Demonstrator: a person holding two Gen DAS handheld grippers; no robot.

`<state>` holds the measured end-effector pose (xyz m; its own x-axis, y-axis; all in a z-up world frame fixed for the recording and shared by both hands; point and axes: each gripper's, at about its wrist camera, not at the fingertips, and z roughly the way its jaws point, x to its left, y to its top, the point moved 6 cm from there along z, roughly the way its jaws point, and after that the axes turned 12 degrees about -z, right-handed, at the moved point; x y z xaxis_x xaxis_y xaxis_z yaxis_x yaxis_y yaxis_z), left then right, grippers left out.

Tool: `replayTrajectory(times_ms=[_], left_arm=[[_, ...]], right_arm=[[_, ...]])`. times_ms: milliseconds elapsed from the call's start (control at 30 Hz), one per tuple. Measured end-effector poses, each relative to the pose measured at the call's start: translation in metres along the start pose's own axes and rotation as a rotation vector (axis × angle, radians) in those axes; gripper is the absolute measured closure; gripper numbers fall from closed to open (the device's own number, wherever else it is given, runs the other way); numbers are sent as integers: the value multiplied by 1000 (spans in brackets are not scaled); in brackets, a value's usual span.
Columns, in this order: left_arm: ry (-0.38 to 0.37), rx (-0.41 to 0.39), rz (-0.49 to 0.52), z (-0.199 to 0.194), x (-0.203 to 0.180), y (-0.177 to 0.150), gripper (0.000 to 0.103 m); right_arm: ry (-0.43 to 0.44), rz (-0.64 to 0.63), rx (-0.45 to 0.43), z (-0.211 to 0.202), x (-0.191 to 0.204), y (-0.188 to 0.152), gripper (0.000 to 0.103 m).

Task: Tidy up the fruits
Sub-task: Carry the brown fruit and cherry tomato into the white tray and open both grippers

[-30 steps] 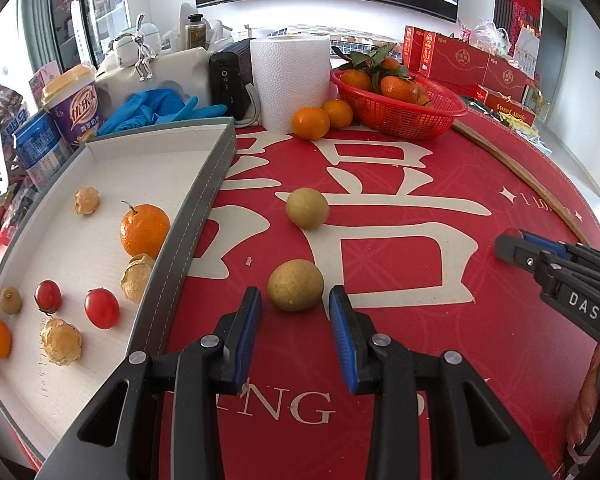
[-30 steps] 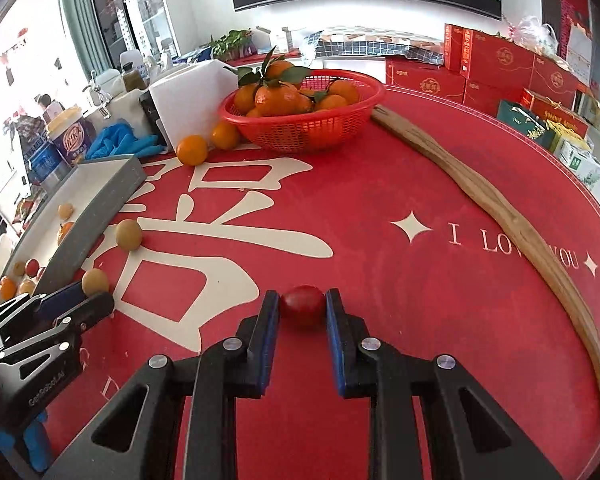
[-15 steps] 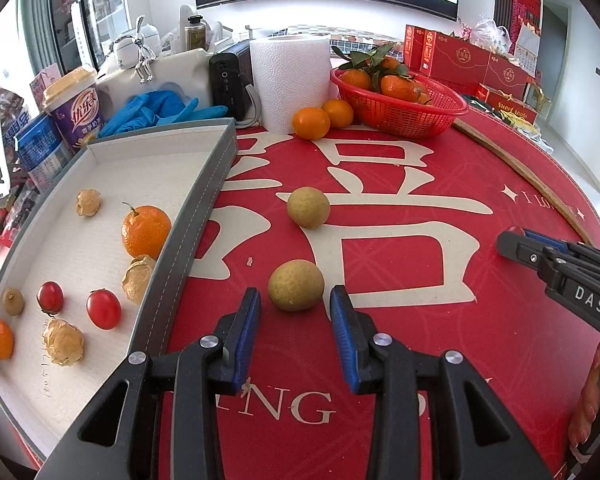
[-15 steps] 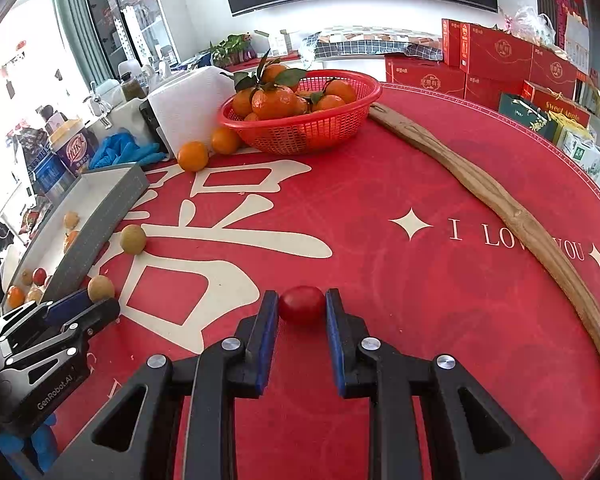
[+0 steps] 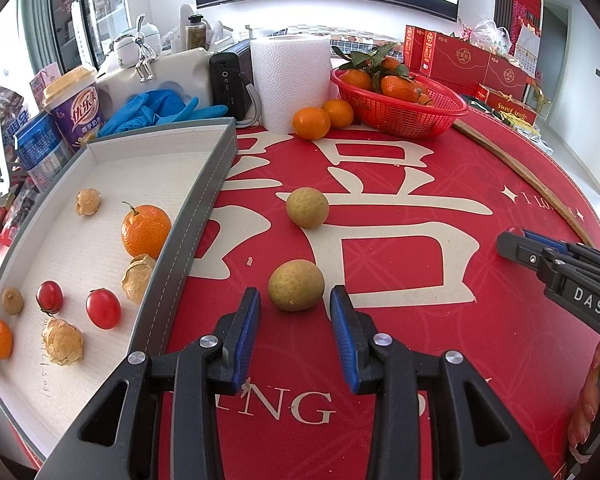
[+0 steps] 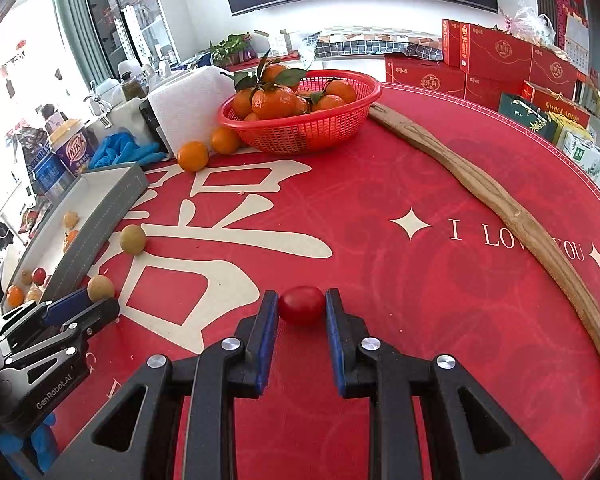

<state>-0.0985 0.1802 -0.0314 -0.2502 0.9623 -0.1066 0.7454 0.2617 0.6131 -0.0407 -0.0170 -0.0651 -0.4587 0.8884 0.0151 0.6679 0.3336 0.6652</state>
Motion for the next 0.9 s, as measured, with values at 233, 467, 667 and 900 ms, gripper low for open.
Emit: replayTrajectory(times_ms=[233, 467, 667, 900], left_arm=[[-1, 1, -1, 0, 0, 0, 64], [-4, 1, -3, 0, 1, 1, 64], [-13, 2, -9, 0, 0, -1, 64], [-71, 16, -23, -7, 2, -1, 73]], right_arm=[[-2, -1, 1, 0, 0, 0, 79], [-10, -10, 3, 0, 1, -1, 79], [-45, -41, 15, 0, 4, -1, 79], [-52, -87, 58, 0, 8, 0, 79]])
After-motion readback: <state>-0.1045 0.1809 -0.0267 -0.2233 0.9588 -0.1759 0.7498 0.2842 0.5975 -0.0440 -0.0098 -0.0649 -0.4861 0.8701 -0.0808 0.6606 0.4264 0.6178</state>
